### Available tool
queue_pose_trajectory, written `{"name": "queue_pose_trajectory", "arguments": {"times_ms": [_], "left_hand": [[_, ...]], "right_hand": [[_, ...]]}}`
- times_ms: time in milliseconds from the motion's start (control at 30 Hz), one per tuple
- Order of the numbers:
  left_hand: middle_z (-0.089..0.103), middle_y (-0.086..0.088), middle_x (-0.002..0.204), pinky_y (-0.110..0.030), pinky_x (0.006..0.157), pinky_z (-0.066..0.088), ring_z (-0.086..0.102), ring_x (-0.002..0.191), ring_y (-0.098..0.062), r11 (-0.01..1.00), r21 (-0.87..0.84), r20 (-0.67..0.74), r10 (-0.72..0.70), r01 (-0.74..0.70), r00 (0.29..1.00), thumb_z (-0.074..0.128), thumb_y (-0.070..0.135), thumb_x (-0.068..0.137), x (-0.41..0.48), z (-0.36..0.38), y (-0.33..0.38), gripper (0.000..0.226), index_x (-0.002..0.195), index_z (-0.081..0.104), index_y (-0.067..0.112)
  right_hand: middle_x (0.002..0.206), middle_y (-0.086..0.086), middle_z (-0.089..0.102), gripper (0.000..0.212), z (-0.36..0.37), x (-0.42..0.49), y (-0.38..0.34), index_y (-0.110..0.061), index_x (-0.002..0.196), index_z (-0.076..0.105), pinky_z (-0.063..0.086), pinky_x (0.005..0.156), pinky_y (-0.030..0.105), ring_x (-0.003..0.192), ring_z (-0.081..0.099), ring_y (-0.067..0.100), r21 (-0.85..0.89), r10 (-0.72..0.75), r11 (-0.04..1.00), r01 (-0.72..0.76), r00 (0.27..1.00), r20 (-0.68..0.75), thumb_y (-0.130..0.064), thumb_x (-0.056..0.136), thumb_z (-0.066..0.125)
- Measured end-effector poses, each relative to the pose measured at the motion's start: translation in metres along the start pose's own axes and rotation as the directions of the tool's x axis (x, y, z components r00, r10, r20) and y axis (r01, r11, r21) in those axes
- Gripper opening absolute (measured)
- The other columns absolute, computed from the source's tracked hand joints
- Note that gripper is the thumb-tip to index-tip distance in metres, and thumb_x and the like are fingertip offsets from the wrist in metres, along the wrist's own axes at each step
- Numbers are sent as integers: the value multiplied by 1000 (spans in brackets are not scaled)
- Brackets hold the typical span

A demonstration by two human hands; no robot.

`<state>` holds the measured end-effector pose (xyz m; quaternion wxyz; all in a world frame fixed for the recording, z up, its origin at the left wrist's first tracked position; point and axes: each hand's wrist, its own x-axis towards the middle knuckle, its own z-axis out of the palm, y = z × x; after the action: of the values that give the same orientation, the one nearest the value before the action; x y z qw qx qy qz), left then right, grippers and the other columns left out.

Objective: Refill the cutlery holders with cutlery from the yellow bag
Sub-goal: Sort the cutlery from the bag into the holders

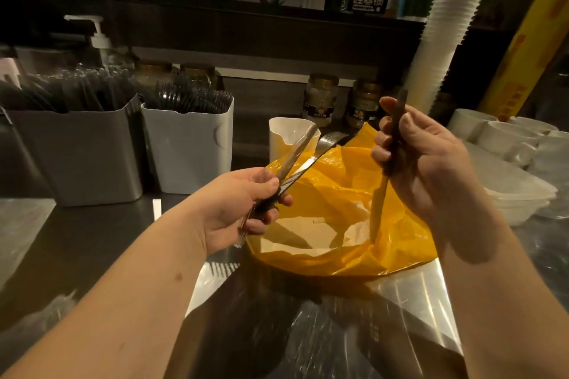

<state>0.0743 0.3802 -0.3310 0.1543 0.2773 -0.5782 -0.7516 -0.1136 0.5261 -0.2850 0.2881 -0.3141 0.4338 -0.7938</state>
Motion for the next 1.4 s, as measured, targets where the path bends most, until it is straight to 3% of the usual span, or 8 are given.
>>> {"name": "queue_pose_trajectory", "arguments": {"times_ms": [233, 367, 700, 900, 1000, 1100, 1233, 1400], "left_hand": [[58, -10, 87, -19, 45, 39, 49, 59, -13, 993, 116, -80, 38, -29, 996, 47, 22, 107, 6, 5, -8, 18, 115, 59, 12], [57, -11, 95, -19, 47, 40, 49, 66, -17, 959, 277, -91, 84, -55, 992, 49, 27, 106, 8, 8, -14, 17, 117, 60, 19], [62, -4, 102, -19, 57, 50, 59, 70, -13, 862, 499, -103, 162, -90, 981, 49, 28, 105, 10, 7, -18, 6, 109, 53, 27], [58, 7, 103, -23, 70, 54, 60, 91, -13, 664, 729, -97, 341, -166, 935, 43, 27, 107, 17, 3, -28, 8, 109, 45, 34], [57, 5, 105, -26, 75, 56, 60, 94, -15, 649, 747, -74, 298, -145, 952, 42, 28, 107, 17, 3, -28, 9, 113, 45, 35], [57, 1, 105, -25, 71, 52, 60, 93, -15, 709, 700, -103, 224, -89, 969, 44, 27, 107, 17, 2, -27, 12, 117, 47, 33], [61, -5, 103, -25, 67, 49, 59, 85, -17, 768, 638, -76, 129, -51, 989, 47, 26, 106, 15, -2, -25, 10, 114, 51, 31], [59, -9, 92, -21, 54, 39, 44, 60, -12, 856, 515, 50, 8, -33, 999, 52, 23, 104, 9, -1, -21, 8, 108, 57, 27]], "right_hand": [[80, 6, 70, 12, -1, 8, 14, -13, 94, 67, 54, 65, 30, 76, 67, 19, -100, 130, 986, -136, 990, -63, -9, 99, 56], [83, 10, 71, 27, 1, 9, 21, -12, 112, 61, 57, 61, 28, 68, 71, 22, -301, 97, 944, -131, 987, -125, 1, 89, 69], [83, 13, 75, 15, -11, 7, 11, -1, 81, 60, 60, 61, 31, 79, 75, 30, -650, 218, 758, -60, 962, 165, 4, 80, 74], [95, -9, 67, 39, -3, -1, 27, -34, 106, 66, 61, 77, 27, 87, 67, 11, -974, 445, 104, 203, 866, 228, 1, 90, 68], [103, -13, 57, 40, 10, -8, 42, -37, 104, 63, 56, 72, 20, 95, 57, 10, -941, 484, -42, 337, 831, 275, 2, 93, 60], [95, -13, 55, 34, 8, -7, 41, -34, 89, 56, 48, 66, 19, 88, 54, 9, -929, 492, -51, 366, 819, 295, 0, 91, 60], [99, -14, 55, 17, -8, 3, 26, -33, 98, 60, 42, 66, 15, 90, 54, 7, -955, 246, 167, 244, 928, 280, -20, 93, 70], [123, -9, 60, 25, -14, 14, 44, -32, 113, 67, 57, 88, 30, 113, 57, 14, -942, 31, 186, 278, 957, 288, -16, 94, 68]]}}
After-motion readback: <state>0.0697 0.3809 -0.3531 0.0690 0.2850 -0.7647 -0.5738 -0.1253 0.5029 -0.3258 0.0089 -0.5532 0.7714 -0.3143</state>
